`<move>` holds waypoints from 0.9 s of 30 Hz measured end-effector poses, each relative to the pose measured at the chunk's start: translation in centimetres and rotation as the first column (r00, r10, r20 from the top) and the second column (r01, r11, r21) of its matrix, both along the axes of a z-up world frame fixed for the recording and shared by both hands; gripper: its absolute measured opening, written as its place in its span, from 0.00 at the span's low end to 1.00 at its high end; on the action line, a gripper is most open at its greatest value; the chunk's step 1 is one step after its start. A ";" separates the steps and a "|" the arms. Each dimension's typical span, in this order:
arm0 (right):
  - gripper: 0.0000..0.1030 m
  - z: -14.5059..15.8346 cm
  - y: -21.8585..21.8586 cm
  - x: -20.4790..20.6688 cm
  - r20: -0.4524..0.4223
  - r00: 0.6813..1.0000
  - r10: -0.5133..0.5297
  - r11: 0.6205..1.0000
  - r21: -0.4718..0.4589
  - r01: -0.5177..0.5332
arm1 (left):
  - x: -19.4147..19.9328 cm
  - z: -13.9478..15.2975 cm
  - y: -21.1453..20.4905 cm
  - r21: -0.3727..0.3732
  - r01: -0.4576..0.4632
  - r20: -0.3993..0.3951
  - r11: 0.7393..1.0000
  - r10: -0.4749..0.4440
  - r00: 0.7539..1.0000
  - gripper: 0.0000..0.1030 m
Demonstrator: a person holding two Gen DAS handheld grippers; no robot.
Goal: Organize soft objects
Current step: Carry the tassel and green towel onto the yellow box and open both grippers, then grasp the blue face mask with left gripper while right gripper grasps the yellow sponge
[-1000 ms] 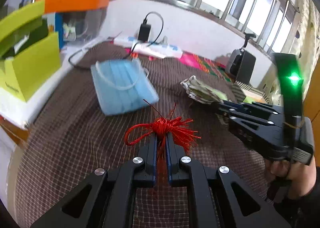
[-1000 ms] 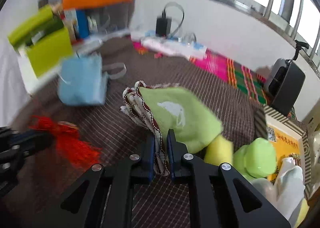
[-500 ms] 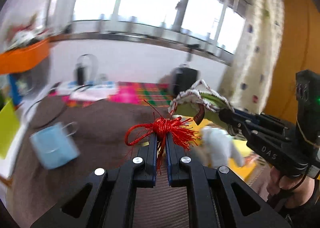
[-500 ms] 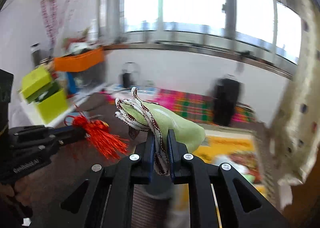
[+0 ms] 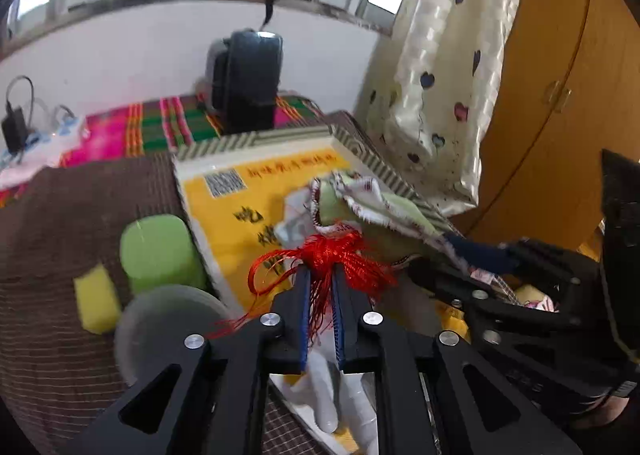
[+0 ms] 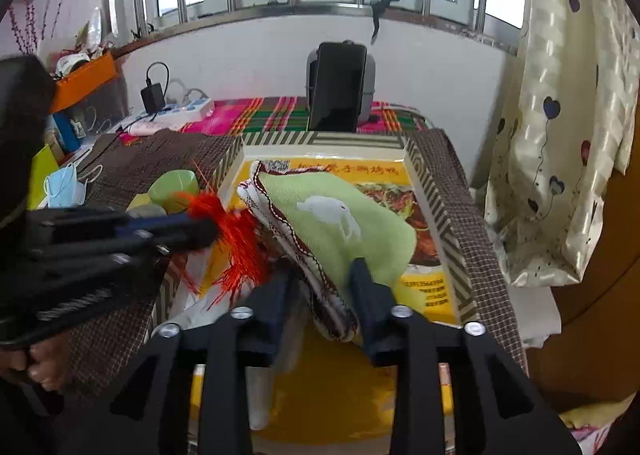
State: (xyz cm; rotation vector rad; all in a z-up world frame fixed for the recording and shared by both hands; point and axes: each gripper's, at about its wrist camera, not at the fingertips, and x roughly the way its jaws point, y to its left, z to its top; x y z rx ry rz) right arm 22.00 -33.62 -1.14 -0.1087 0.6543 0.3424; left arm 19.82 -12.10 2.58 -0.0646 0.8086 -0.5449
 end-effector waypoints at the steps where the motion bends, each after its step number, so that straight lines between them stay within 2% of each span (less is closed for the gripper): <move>1: 0.45 0.2 -0.3 -0.2 0.006 1.000 -0.005 1.000 0.008 0.005 | -0.1 0.0 0.2 -0.004 0.000 0.002 1.000 0.000 1.000 0.16; 2: 0.46 0.2 -0.6 -0.3 0.010 1.000 -0.012 1.000 0.016 0.012 | -0.3 0.2 0.4 -0.011 -0.001 0.007 1.000 0.001 1.000 0.27; 5: 0.46 0.9 -1.4 -1.1 0.042 0.999 -0.030 0.999 0.044 0.028 | -0.9 1.3 1.3 -0.031 -0.016 0.035 0.999 0.017 0.999 0.35; 10: 0.46 2.8 -0.6 -2.1 0.106 0.994 -0.035 0.997 0.074 0.027 | -1.9 2.9 3.5 -0.041 -0.054 0.076 0.998 0.057 0.995 0.37; 14: 0.46 3.7 2.2 -2.6 0.128 0.991 0.023 0.995 0.094 -0.035 | -2.9 3.6 6.7 -0.028 -0.121 0.101 0.992 0.123 0.987 0.37; 18: 0.46 3.7 6.8 -2.8 0.130 0.984 0.119 0.987 0.090 -0.132 | -3.4 3.5 11.3 -0.013 -0.222 0.105 0.975 0.223 0.969 0.37; 22: 0.46 3.0 11.8 -2.3 0.107 0.970 0.221 0.971 0.071 -0.229 | -3.6 2.8 16.0 0.017 -0.336 0.104 0.942 0.332 0.937 0.37; 27: 0.46 1.7 17.3 -0.8 0.050 0.957 0.287 0.957 0.030 -0.289 | -3.6 2.0 22.1 0.060 -0.488 0.129 0.871 0.478 0.869 0.38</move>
